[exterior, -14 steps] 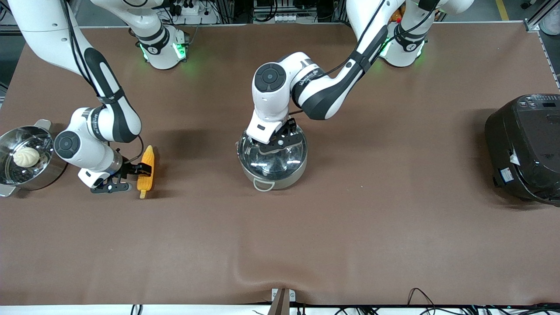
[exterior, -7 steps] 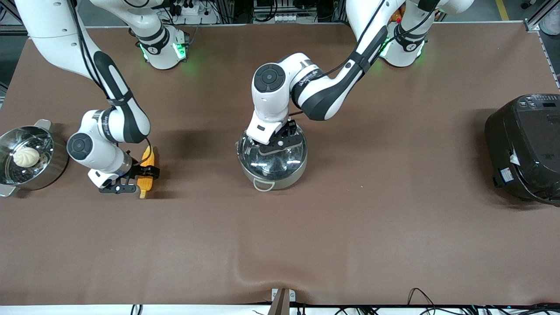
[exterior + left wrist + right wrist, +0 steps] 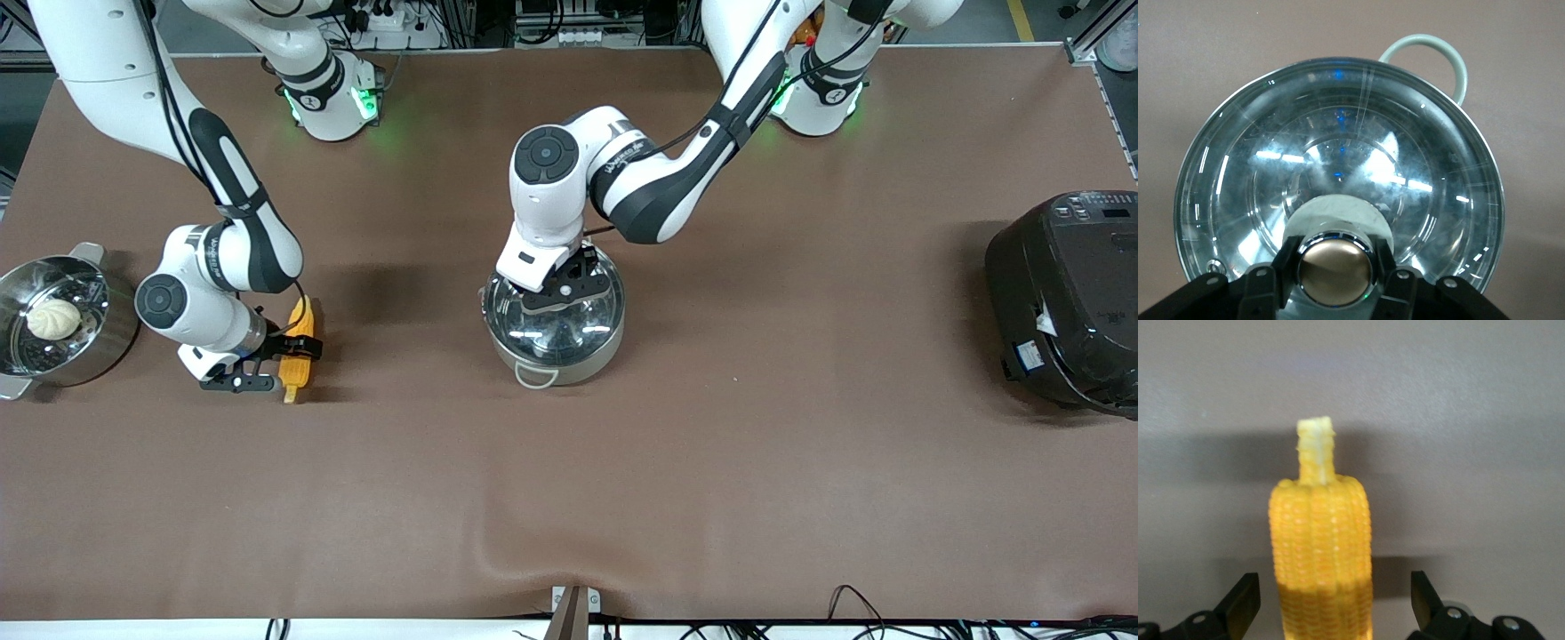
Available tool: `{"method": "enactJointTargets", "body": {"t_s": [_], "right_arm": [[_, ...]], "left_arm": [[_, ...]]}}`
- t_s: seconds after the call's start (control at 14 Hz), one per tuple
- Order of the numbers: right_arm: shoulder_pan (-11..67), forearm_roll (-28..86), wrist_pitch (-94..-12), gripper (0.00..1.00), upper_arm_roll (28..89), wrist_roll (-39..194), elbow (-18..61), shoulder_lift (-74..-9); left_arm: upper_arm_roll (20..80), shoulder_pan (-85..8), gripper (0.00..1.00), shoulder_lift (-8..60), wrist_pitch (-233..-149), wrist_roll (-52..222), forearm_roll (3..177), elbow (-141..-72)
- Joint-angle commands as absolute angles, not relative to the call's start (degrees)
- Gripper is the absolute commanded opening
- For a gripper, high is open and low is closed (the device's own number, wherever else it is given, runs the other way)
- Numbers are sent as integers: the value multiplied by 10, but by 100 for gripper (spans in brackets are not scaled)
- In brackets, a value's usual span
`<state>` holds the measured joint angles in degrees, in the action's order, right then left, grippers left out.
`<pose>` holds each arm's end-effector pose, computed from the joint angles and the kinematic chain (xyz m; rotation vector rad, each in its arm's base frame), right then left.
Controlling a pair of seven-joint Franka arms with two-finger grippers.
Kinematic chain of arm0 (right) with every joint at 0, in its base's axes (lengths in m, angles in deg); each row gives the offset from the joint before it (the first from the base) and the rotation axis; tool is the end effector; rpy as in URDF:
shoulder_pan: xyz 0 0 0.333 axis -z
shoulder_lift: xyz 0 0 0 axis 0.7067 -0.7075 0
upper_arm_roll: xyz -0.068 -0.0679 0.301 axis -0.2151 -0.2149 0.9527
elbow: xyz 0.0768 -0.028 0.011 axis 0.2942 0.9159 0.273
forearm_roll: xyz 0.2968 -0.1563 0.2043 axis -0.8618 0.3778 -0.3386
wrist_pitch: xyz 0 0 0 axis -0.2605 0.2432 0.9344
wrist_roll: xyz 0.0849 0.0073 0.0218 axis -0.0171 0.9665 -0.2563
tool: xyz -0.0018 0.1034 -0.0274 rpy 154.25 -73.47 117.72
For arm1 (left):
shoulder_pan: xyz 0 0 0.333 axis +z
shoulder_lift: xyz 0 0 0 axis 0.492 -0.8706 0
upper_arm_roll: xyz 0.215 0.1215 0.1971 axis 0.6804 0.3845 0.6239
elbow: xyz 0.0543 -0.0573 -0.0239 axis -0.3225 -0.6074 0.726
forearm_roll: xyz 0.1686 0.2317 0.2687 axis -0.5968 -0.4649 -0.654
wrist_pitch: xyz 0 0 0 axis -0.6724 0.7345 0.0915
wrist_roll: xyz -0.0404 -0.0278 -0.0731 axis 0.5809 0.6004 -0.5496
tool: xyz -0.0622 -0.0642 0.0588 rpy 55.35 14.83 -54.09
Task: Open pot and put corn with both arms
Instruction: 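Close the left gripper on the lid knob while the right gripper grasps the corn, then lift the glass lid off the pot with the left gripper and move it aside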
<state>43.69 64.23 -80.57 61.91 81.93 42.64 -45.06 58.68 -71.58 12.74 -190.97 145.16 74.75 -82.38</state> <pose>0.5739 -0.0075 0.1831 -3.1327 0.0460 0.1258 0.4838 -0.5575 0.3474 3.0689 0.3967 0.0242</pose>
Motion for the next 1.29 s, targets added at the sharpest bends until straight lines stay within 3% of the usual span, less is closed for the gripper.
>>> {"method": "enactJointTargets", "body": {"t_s": [0.0, 0.07, 0.14, 0.21, 0.64, 0.93, 1.21], "right_arm": [[444, 635, -799, 100, 623, 822, 432, -445], [444, 635, -800, 100, 623, 821, 432, -445], [444, 635, -802, 39, 623, 821, 432, -445], [443, 635, -804, 16, 623, 821, 432, -445], [435, 635, -803, 0, 623, 820, 432, -442], [423, 637, -787, 0, 623, 814, 423, -429], [403, 637, -694, 0, 624, 822, 364, -422]], "left_arm": [[590, -712, 0, 161, -1875, 1444, 729, -823], [590, -710, 0, 179, -1854, 1443, 730, -823], [590, -708, 0, 196, -1833, 1446, 730, -823], [590, -698, 0, 215, -1813, 1445, 730, -824], [588, -563, 0, 299, -1726, 1336, 738, -839], [584, -466, 0, 314, -1725, 1192, 739, -889], [582, -376, 0, 320, -1751, 1095, 744, -958]]}}
